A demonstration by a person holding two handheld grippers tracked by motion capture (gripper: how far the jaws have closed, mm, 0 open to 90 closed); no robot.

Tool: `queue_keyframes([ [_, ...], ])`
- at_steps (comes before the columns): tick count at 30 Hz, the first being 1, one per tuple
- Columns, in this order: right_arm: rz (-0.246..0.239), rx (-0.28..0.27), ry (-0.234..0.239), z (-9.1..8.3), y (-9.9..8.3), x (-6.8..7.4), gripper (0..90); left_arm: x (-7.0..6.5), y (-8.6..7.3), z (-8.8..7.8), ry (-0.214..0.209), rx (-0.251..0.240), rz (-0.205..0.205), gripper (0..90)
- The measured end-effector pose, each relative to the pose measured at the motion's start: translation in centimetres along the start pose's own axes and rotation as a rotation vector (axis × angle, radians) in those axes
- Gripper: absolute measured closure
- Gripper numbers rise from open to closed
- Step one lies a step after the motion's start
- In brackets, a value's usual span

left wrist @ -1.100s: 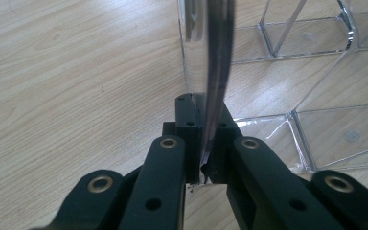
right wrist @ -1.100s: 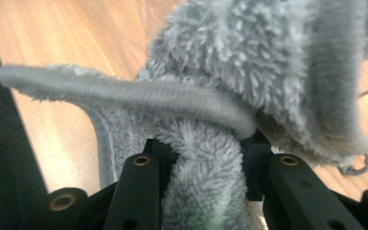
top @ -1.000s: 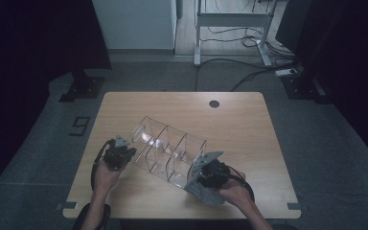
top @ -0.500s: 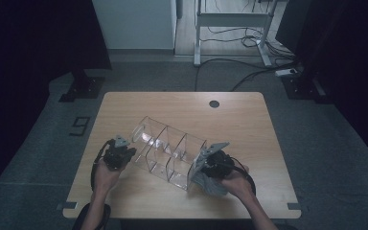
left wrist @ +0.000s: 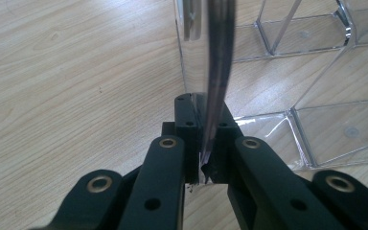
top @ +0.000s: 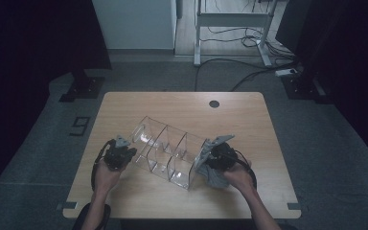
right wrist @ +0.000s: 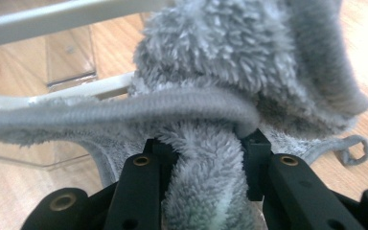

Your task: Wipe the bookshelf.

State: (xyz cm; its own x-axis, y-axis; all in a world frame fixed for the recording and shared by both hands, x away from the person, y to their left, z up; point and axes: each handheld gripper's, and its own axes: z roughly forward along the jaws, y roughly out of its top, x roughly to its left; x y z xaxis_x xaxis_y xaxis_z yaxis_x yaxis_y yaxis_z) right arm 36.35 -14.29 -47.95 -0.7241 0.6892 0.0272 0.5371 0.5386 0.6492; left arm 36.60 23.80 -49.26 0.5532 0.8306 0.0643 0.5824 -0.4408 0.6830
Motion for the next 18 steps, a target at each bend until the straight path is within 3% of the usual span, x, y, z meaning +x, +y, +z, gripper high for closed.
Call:
queue_keyframes([
  [11, 0.034, -0.007, -0.015, 0.5, 0.1, -0.9, 66.8, -0.1, 0.0, 0.0, 0.001, -0.002, -0.006, 85.6],
  [18, 0.027, 0.040, -0.012, 2.0, -0.4, -1.2, 66.6, -0.1, 0.0, 0.1, -0.001, -0.006, -0.015, 85.3],
])
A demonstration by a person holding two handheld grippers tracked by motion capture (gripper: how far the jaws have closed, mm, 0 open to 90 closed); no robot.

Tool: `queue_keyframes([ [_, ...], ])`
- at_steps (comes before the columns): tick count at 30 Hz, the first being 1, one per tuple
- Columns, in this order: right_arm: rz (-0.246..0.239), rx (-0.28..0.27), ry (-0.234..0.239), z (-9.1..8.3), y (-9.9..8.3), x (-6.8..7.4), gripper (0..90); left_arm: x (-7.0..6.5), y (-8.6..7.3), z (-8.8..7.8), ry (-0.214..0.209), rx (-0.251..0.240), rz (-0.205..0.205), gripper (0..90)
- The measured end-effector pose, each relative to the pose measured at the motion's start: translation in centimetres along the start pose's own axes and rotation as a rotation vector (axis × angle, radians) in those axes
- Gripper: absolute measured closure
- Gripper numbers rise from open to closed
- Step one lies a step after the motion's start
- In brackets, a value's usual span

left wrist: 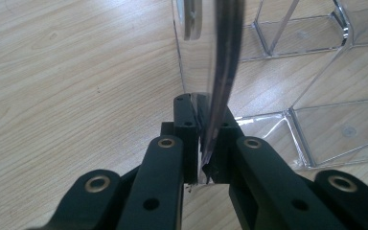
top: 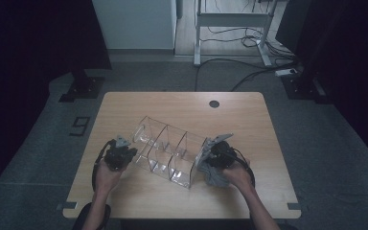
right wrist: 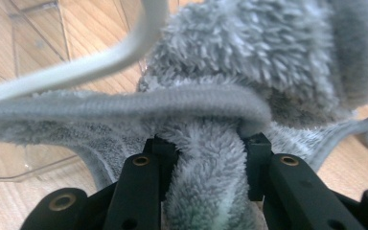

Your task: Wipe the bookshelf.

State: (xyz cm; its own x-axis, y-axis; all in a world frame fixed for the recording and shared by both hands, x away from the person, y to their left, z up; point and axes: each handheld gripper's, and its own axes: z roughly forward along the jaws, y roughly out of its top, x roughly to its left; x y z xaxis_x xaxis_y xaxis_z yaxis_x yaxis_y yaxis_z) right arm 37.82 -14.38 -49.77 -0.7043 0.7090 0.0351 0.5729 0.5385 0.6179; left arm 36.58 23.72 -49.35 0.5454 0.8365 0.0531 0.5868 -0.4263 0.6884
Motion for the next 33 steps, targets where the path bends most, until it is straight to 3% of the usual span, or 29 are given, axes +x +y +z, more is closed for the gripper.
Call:
queue_keyframes([
  [12, -0.007, 0.044, -0.002, 1.6, -0.6, 0.0, 66.4, 0.0, 0.0, 0.1, -0.001, 0.001, -0.016, 85.4],
  [15, -0.009, 0.046, -0.001, 1.5, -0.6, 0.1, 66.4, -0.2, 0.1, 0.1, 0.020, 0.007, -0.017, 86.0],
  [33, -0.109, 0.064, 0.030, 0.8, -1.2, 2.8, 66.1, -0.5, 0.2, 0.2, 0.043, 0.013, -0.036, 86.9],
])
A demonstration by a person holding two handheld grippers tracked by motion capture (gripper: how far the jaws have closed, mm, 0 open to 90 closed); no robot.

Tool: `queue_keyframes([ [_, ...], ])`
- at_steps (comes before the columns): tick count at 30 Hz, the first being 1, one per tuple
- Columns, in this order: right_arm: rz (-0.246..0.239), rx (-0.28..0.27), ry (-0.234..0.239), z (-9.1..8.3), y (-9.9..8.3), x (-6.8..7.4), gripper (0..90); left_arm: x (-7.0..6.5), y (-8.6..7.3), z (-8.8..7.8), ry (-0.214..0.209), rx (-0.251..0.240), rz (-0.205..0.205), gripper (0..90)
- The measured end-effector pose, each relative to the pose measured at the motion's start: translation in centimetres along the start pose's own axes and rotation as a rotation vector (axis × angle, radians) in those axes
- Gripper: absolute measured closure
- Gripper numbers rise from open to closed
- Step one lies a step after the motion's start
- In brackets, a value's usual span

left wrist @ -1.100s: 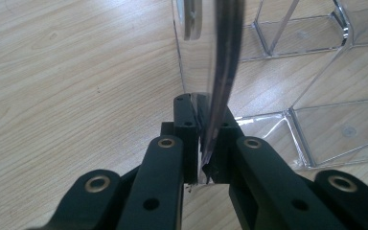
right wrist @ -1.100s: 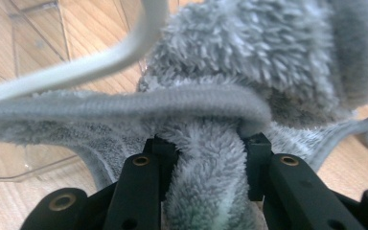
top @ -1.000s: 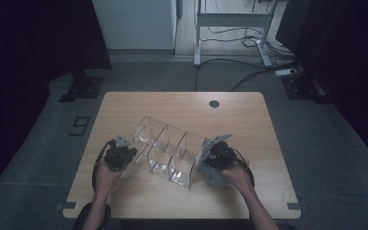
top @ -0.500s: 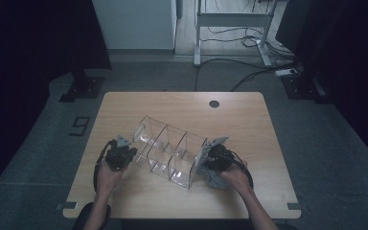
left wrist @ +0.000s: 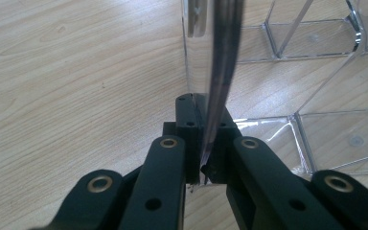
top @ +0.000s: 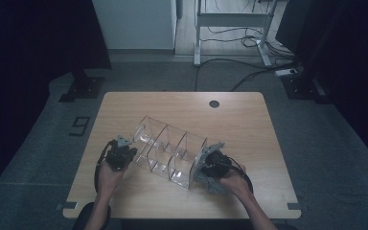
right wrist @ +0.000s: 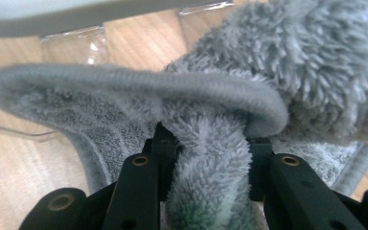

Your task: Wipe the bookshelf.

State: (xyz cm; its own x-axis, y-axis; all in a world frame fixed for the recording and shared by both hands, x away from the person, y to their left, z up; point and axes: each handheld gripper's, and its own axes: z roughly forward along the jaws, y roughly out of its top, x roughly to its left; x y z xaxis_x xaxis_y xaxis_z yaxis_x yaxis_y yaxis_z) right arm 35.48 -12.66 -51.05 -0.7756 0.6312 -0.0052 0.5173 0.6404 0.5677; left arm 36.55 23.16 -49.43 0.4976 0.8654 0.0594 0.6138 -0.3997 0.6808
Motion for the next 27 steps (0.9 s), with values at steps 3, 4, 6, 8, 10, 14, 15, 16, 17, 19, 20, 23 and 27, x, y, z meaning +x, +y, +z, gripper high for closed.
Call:
queue_keyframes([
  [3, -0.010, 0.001, 0.006, -0.1, -0.1, 0.5, 65.9, 0.0, 0.0, 0.0, 0.000, -0.001, -0.002, 86.9],
  [4, -0.015, 0.003, 0.010, -0.1, -0.1, 0.7, 65.9, 0.0, 0.0, 0.0, -0.001, 0.000, -0.002, 86.9],
  [6, -0.023, 0.004, 0.015, -0.2, -0.2, 1.0, 65.8, 0.0, 0.0, 0.0, 0.000, 0.001, -0.003, 86.9],
  [8, -0.026, 0.005, 0.022, -0.2, -0.2, 1.4, 65.6, 0.0, 0.0, 0.0, 0.000, 0.002, -0.004, 87.0],
  [10, -0.032, 0.009, 0.029, -0.3, -0.3, 1.7, 65.5, 0.0, 0.0, 0.0, -0.002, 0.002, -0.006, 87.0],
  [14, -0.038, 0.011, 0.045, -0.4, -0.4, 2.3, 65.3, 0.0, 0.0, 0.0, 0.000, 0.003, -0.008, 87.0],
  [15, -0.043, 0.013, 0.052, -0.4, -0.4, 2.5, 65.2, 0.0, 0.0, 0.0, -0.001, 0.003, -0.009, 87.0],
  [16, -0.046, 0.014, 0.056, -0.4, -0.4, 2.6, 65.1, 0.0, 0.0, 0.0, 0.001, 0.004, -0.010, 87.0],
  [17, -0.048, 0.015, 0.060, -0.5, -0.4, 2.8, 65.1, 0.0, 0.0, 0.0, 0.001, 0.004, -0.010, 87.0],
  [19, -0.052, 0.019, 0.068, -0.5, -0.5, 3.2, 65.0, 0.0, 0.0, 0.0, 0.001, 0.004, -0.011, 87.0],
  [20, -0.054, 0.019, 0.068, -0.5, -0.5, 3.3, 64.9, 0.0, 0.0, 0.0, 0.001, 0.004, -0.013, 87.0],
  [23, -0.067, 0.022, 0.080, -0.6, -0.6, 3.8, 64.8, 0.0, 0.1, 0.0, 0.003, 0.005, -0.013, 87.0],
  [27, -0.083, 0.028, 0.096, -0.8, -0.6, 4.6, 64.5, 0.0, 0.0, 0.0, 0.002, 0.007, -0.016, 87.1],
])
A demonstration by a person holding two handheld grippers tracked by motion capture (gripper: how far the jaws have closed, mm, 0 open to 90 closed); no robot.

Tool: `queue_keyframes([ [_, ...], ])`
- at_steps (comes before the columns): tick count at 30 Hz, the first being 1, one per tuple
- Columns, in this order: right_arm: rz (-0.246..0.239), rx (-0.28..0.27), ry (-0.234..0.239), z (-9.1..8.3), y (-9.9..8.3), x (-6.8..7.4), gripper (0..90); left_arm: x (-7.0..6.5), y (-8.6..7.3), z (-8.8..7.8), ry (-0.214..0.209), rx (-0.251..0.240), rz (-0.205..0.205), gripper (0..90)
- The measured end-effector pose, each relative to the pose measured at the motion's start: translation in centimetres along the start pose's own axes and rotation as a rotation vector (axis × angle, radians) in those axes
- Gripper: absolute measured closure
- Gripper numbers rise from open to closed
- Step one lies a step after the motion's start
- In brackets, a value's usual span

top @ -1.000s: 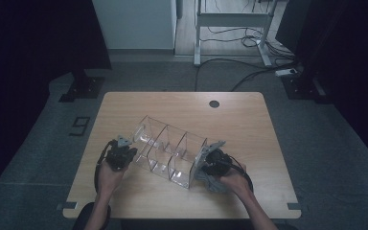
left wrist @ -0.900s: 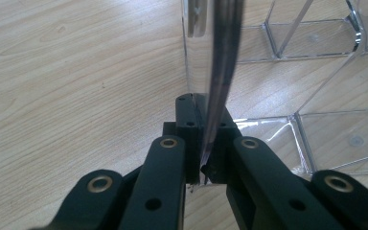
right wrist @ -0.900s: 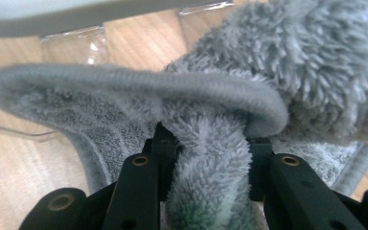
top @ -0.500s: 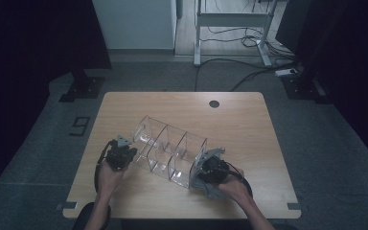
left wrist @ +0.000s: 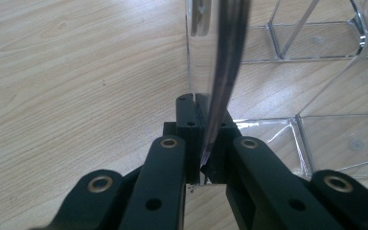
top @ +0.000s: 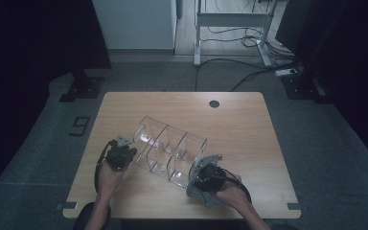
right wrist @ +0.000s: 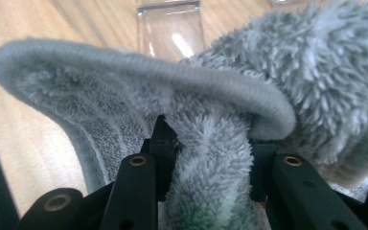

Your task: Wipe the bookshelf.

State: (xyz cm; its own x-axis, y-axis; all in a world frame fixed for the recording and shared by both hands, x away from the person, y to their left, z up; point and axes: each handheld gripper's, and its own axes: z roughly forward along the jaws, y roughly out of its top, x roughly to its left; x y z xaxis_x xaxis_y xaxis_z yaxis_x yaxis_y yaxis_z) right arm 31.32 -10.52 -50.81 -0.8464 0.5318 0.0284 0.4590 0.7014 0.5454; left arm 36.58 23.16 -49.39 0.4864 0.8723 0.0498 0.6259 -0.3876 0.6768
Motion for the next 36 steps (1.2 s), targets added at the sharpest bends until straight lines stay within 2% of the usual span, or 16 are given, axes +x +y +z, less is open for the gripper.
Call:
queue_keyframes([
  [8, -0.017, 0.012, 0.037, -0.1, -0.1, 1.7, 64.1, 0.0, 0.0, -0.1, 0.000, 0.006, -0.002, 87.2],
  [11, -0.026, 0.012, 0.038, -0.1, 0.0, 1.9, 64.1, 0.1, 0.0, -0.1, -0.002, 0.008, -0.002, 87.2],
  [22, -0.008, 0.021, 0.045, -0.8, 0.0, 1.5, 65.8, 0.2, -0.1, -0.1, -0.013, 0.000, -0.003, 87.0],
  [29, 0.010, -0.020, 0.042, -2.6, -0.2, 0.9, 66.9, 0.3, -0.1, -0.1, -0.020, -0.002, 0.003, 86.9],
  [36, 0.032, -0.045, 0.020, -4.5, -0.5, -0.1, 67.1, 0.3, -0.2, -0.1, -0.023, -0.006, 0.006, 86.8],
])
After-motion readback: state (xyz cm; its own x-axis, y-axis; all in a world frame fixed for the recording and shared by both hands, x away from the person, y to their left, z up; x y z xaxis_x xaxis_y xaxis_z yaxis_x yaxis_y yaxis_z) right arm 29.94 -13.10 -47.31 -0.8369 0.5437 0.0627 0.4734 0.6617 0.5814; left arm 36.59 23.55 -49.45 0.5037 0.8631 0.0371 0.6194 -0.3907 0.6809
